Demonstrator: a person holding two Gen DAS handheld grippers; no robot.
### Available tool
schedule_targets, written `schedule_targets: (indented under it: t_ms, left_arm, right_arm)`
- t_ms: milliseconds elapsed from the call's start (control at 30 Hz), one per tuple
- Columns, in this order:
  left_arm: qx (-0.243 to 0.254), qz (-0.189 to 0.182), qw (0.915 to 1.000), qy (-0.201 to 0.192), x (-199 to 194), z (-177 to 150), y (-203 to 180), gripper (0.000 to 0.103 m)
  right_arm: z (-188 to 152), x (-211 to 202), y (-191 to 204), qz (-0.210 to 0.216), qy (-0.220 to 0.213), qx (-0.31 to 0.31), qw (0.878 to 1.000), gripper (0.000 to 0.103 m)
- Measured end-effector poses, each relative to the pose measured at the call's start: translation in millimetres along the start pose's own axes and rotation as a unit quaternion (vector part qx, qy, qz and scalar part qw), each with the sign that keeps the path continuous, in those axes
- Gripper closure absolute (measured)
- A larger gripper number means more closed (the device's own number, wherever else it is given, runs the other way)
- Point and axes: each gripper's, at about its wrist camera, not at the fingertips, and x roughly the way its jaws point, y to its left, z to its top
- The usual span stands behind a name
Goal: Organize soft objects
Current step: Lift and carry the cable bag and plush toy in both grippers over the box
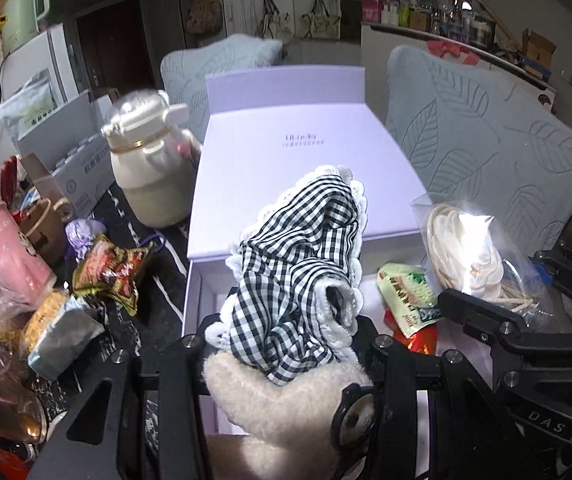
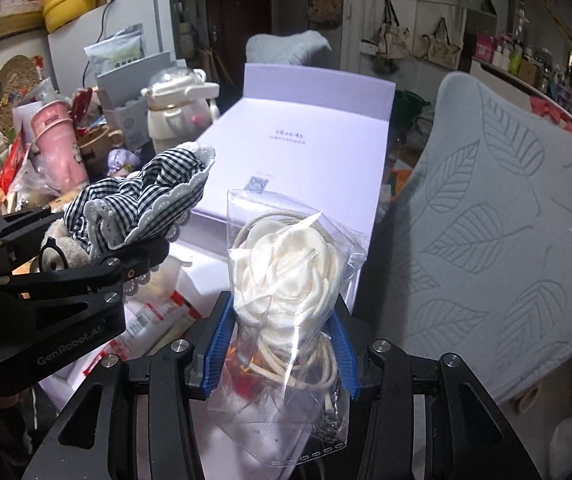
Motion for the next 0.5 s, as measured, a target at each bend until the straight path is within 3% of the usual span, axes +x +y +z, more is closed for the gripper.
schedule_targets:
  t_ms: [500]
  left_arm:
    - [0.004,-0.001,0.9989,0.047,28,-10,0,0.057]
  right_arm:
    - [-8,38,-7,0.002,0.042,0.012,0.999,0.050]
